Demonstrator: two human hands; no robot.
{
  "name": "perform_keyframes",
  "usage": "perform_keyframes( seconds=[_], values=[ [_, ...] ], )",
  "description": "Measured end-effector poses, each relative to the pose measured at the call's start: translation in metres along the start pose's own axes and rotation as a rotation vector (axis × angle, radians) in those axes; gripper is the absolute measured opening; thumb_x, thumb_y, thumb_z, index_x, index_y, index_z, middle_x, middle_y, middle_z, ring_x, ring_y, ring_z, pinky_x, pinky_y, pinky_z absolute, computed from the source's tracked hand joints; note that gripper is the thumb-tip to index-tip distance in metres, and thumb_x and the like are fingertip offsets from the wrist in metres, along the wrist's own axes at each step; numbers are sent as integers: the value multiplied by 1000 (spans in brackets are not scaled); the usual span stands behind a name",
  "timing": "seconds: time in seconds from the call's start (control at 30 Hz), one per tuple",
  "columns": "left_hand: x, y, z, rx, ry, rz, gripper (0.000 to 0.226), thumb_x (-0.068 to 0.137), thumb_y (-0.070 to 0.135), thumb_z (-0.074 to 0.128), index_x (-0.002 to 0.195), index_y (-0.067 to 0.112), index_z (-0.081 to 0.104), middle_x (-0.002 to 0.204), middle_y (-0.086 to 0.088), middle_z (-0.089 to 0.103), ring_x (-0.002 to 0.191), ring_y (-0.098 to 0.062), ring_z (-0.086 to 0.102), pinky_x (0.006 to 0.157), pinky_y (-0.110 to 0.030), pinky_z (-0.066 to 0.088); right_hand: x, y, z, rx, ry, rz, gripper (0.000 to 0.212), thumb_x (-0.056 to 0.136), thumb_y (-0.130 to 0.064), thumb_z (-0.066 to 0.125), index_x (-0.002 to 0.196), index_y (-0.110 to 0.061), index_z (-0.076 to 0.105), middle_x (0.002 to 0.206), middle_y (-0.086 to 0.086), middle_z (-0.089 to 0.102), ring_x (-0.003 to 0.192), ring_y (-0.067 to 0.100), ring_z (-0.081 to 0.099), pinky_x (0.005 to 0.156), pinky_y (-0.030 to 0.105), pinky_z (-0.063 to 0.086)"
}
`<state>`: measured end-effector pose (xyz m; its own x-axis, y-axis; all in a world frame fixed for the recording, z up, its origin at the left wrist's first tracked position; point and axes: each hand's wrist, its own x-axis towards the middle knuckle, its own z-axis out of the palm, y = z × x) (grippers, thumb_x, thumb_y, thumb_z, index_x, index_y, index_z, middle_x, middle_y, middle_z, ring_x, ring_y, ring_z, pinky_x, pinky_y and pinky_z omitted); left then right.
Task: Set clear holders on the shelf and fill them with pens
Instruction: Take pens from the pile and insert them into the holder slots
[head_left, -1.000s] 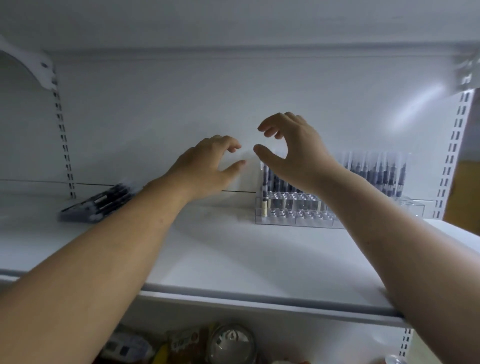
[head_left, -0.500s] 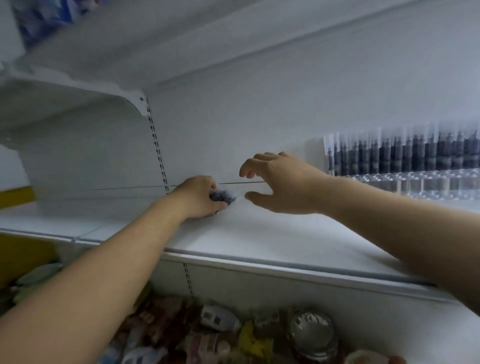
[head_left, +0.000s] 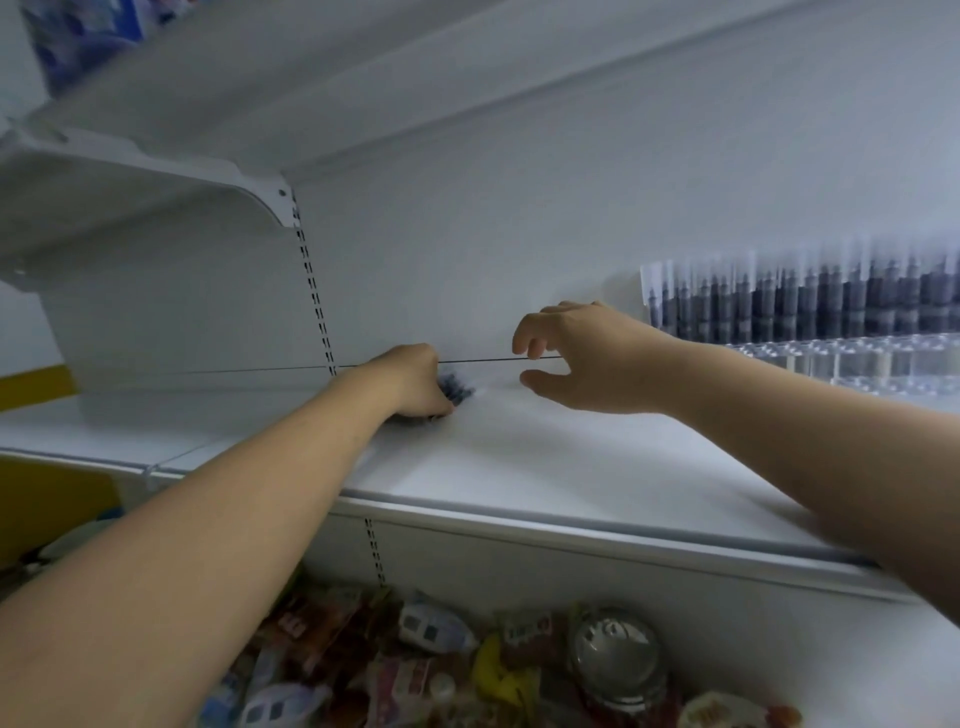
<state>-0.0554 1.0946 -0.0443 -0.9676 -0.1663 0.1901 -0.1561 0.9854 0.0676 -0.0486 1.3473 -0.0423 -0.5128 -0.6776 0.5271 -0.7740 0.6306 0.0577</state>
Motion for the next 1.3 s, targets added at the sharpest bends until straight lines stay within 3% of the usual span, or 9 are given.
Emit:
perform_keyframes(
  seconds=[0.13,0.23,0.3,0.43,0.6,0.77,1.0,1.17,1.3],
  values=[
    [-6,10,-1,164,-76,12,26,95,35,56,83,12,56,100,-9,66,85,-26,61,68,-31,44,-2,1,0,-11,-9,0,28,101,-41,60,126,-28,62,112,-14,61,113,12,57,101,32,42],
    [-13,16,0,277,-101,25,35,103,38,45,117,11,63,130,-11,63,103,-29,59,82,-34,42,-2,2,-1,-4,1,-4,25,101,-41,60,122,-29,64,109,-17,61,111,11,57,101,31,42],
    [-14,16,2,332,-73,32,42,105,40,40,131,14,61,138,-9,61,116,-31,60,88,-40,44,-2,4,-2,0,10,-8,22,101,-41,60,119,-30,66,108,-17,63,110,10,57,101,31,42],
    [-12,10,4,382,-26,43,38,106,43,38,123,19,61,130,-6,63,99,-28,56,83,-40,44,-2,8,-4,22,28,-8,15,100,-40,60,109,-31,69,103,-20,66,106,8,58,99,32,44],
    [-16,8,3,309,39,29,32,108,48,37,101,22,53,120,-7,63,108,-31,60,91,-38,48,-3,15,-4,53,42,3,10,98,-38,61,100,-34,70,94,-25,63,101,8,59,93,29,44],
    [-12,3,4,237,32,27,39,108,40,44,75,20,47,92,-5,54,86,-29,58,73,-32,43,-3,17,-4,73,21,11,12,98,-38,61,99,-33,72,96,-21,66,100,9,62,92,30,49],
    [-11,3,4,215,51,36,38,108,31,43,73,17,46,79,2,46,84,-28,53,73,-33,42,-4,17,-4,95,-20,5,11,97,-37,61,98,-34,72,99,-17,69,98,8,64,91,30,53],
    [-5,-5,8,220,58,42,33,106,23,43,74,18,49,81,-1,52,75,-24,58,68,-33,44,-4,19,-4,103,-22,8,11,97,-36,62,96,-34,72,97,-18,69,95,3,63,89,29,54],
    [-5,-6,4,148,120,46,26,109,31,39,94,17,54,93,-5,59,89,-30,61,75,-36,48,-4,20,-6,109,-11,14,9,96,-35,63,93,-35,71,94,-17,69,94,5,64,88,32,55]
  ],
)
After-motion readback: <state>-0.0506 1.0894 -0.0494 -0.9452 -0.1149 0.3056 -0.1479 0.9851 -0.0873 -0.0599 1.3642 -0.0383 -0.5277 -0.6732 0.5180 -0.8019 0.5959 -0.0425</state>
